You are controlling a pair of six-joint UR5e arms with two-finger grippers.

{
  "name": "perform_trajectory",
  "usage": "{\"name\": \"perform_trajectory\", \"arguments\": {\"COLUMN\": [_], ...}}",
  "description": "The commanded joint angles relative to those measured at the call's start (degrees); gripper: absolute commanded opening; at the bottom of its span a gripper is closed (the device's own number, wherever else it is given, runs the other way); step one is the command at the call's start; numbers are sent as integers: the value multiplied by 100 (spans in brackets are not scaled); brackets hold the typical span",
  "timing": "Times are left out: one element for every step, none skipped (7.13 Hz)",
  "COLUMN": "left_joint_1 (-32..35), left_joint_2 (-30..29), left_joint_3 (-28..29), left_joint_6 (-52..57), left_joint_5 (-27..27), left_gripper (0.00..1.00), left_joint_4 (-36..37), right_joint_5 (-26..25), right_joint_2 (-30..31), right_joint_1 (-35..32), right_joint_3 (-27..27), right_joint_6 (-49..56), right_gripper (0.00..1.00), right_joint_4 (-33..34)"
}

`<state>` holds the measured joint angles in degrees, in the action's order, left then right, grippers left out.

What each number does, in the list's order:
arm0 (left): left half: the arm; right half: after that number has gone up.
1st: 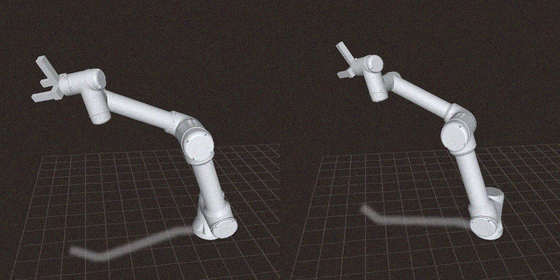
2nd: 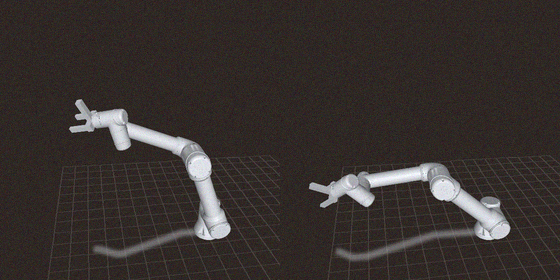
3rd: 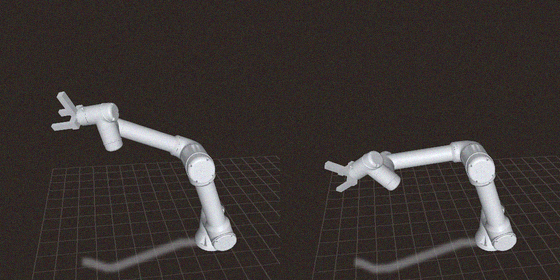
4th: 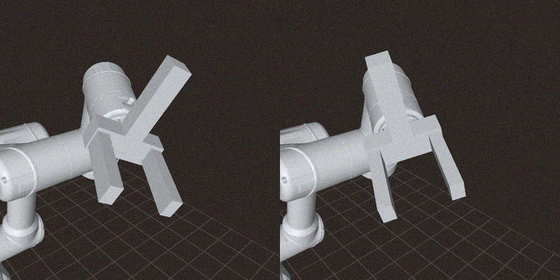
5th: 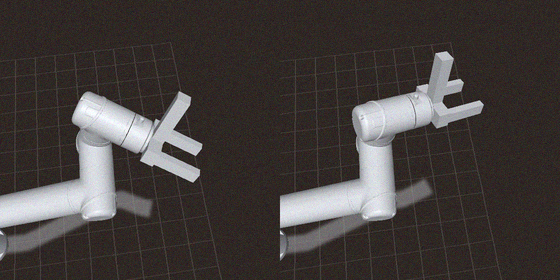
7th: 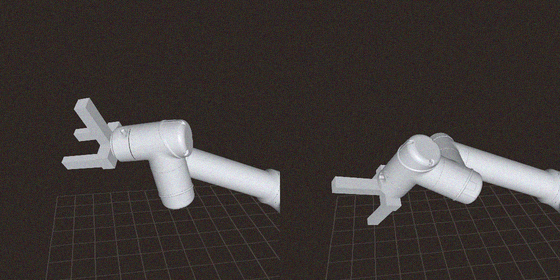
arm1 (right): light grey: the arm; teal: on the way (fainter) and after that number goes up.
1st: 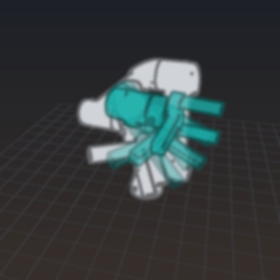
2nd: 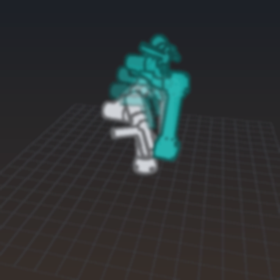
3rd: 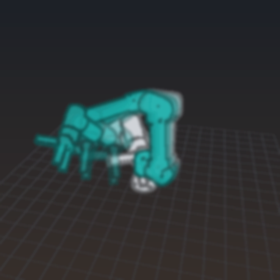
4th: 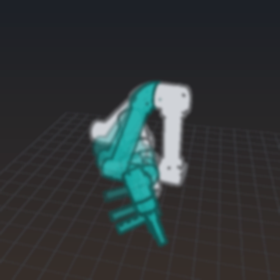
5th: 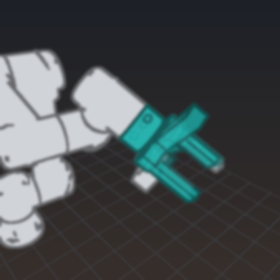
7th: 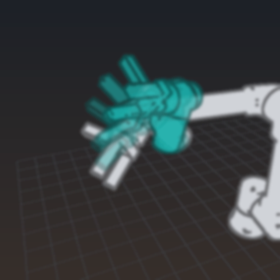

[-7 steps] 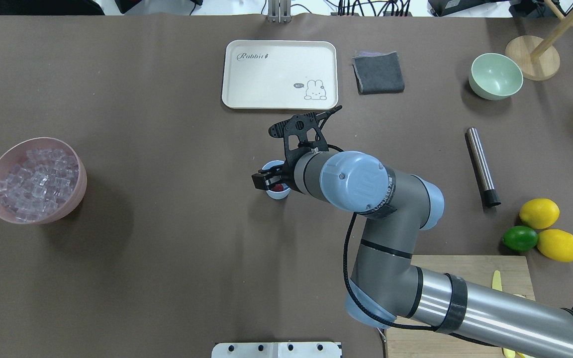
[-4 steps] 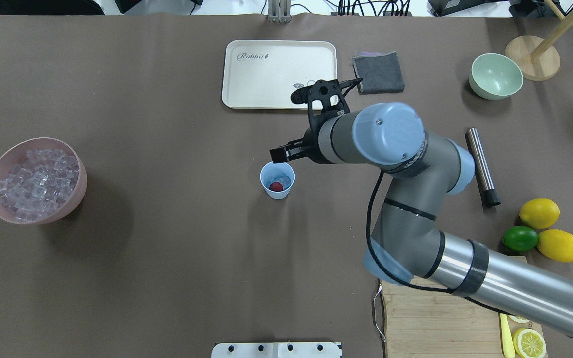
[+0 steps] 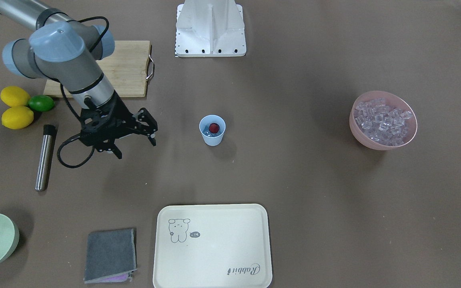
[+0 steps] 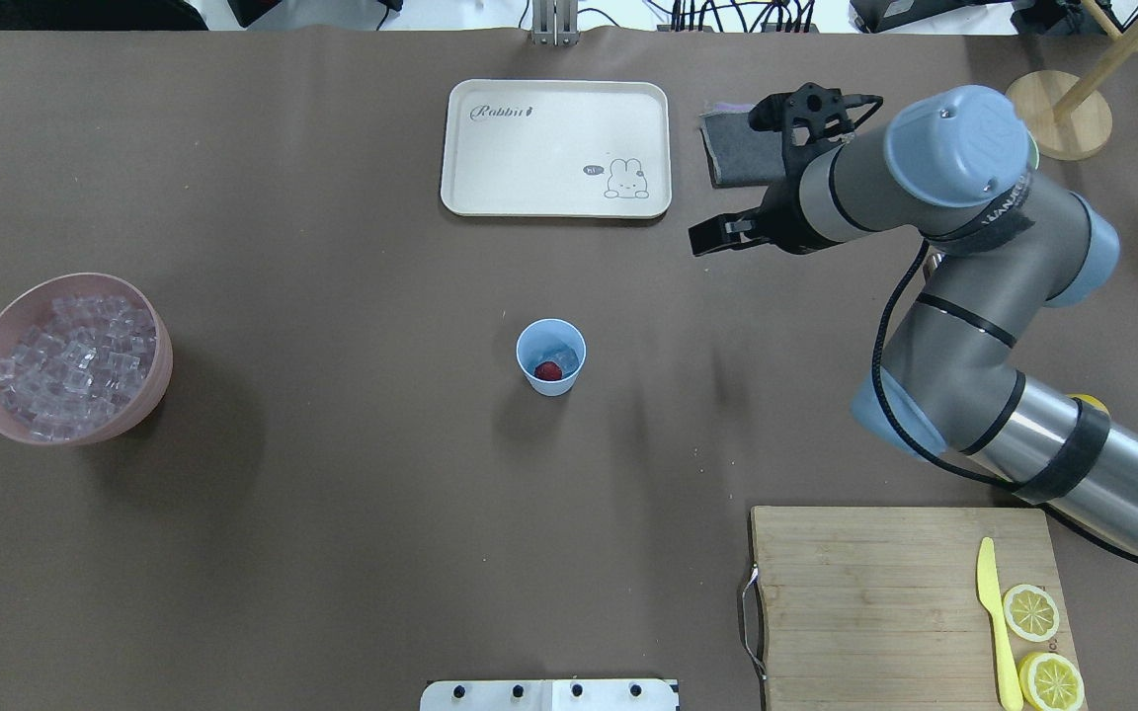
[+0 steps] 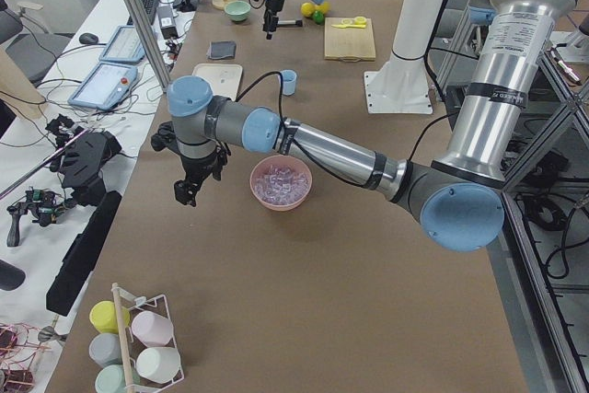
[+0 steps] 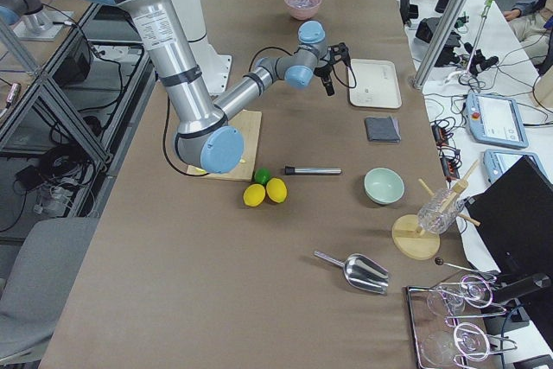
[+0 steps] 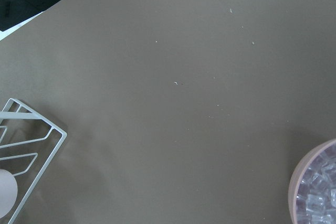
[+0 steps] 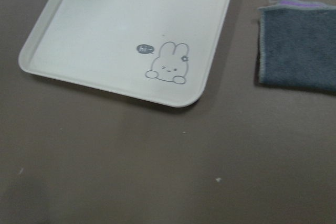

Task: Mash ice and strawberries in cup
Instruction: 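Move the right gripper away from the cup toward the steel rod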

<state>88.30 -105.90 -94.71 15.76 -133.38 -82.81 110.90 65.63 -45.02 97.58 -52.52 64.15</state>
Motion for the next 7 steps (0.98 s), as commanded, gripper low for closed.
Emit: {"name": "perform_trajectory", "arguments": {"left_joint_1": [196,196,205,222,283,284,293], "left_joint_2": [-237,-247,-256,-247,-239,-247,-256], "left_joint_3": [137,154,85,50,40,14,-12], "left_joint_6": [-571,-574,-574,-565,-548,-539,-539], "left_joint_5": [-39,-39,-47,-39,-30,-21,-21], "left_gripper": [97,97,97,97,97,97,97], "left_joint_4": [143,56,46,-76,-164,-165,-165], "right_joint_5": [107,99,73,107,447,1138,1266], "right_joint_2": [668,871,969,996,1005,1031,1075], "right_joint_1": [-401,-472,-568,-691,-979,-1260,-1315], "right_joint_3": [-63,-238,-448,-624,-748,-897,-907], "right_joint_6": [-13,-30,-30,4,48,310,408], "right_gripper": [99,99,99,99,100,100,100], "right_joint_4": [45,53,53,53,71,80,376]}}
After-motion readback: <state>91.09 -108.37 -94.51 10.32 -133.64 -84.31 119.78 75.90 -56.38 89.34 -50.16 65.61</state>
